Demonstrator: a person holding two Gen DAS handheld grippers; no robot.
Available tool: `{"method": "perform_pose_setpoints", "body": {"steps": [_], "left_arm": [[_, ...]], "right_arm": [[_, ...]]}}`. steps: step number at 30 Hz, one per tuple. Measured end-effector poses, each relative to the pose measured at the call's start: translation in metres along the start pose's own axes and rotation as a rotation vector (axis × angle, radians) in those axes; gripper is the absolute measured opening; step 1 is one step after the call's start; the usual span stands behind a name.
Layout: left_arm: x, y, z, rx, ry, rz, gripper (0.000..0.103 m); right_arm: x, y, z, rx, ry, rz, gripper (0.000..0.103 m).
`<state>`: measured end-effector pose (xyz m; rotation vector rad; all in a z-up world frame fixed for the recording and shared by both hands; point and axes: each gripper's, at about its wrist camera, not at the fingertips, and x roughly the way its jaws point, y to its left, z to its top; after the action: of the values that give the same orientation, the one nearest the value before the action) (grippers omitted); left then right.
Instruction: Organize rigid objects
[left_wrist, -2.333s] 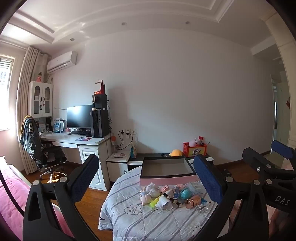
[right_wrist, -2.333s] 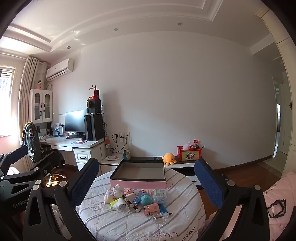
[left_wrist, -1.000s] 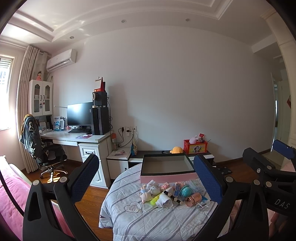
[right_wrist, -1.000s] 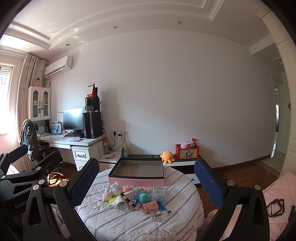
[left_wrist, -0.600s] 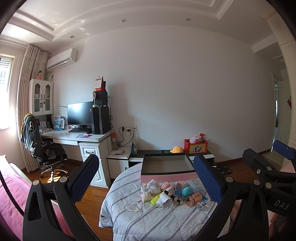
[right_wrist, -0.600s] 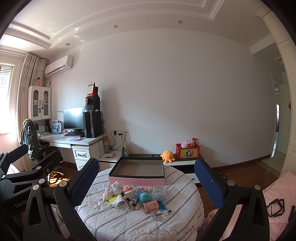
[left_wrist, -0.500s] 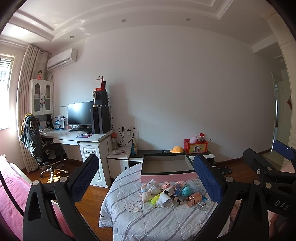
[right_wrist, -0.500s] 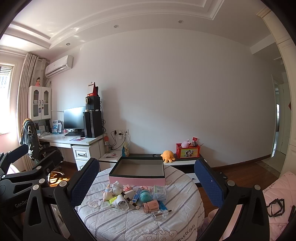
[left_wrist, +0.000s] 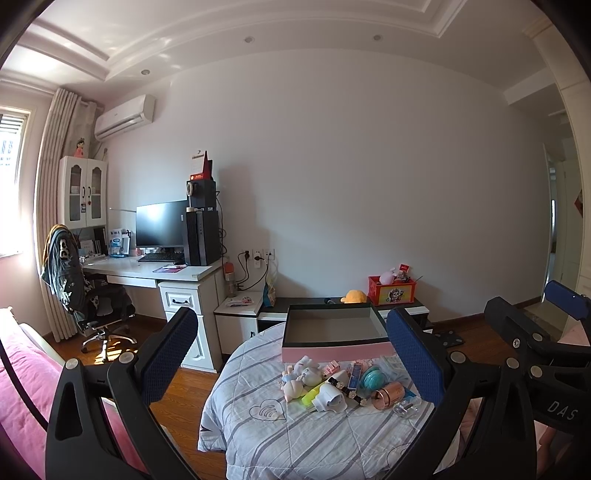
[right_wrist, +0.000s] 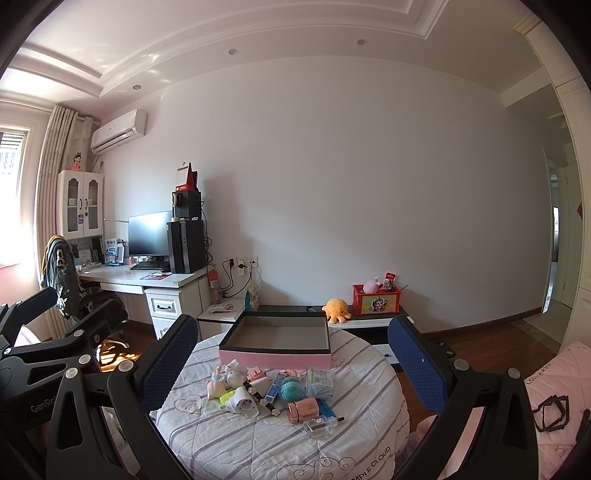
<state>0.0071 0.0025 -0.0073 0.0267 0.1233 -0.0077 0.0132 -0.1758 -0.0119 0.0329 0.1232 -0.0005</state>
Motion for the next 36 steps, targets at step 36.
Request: {"method": "perform_pose_setpoints", "body": {"steps": [36], "left_arm": [[0.0, 0.001, 0.0019, 0.0, 0.005, -0.001, 0.103]], "right_arm": [[0.0006, 0.0016, -0.0021, 0.0, 0.006, 0.002, 0.103]]}}
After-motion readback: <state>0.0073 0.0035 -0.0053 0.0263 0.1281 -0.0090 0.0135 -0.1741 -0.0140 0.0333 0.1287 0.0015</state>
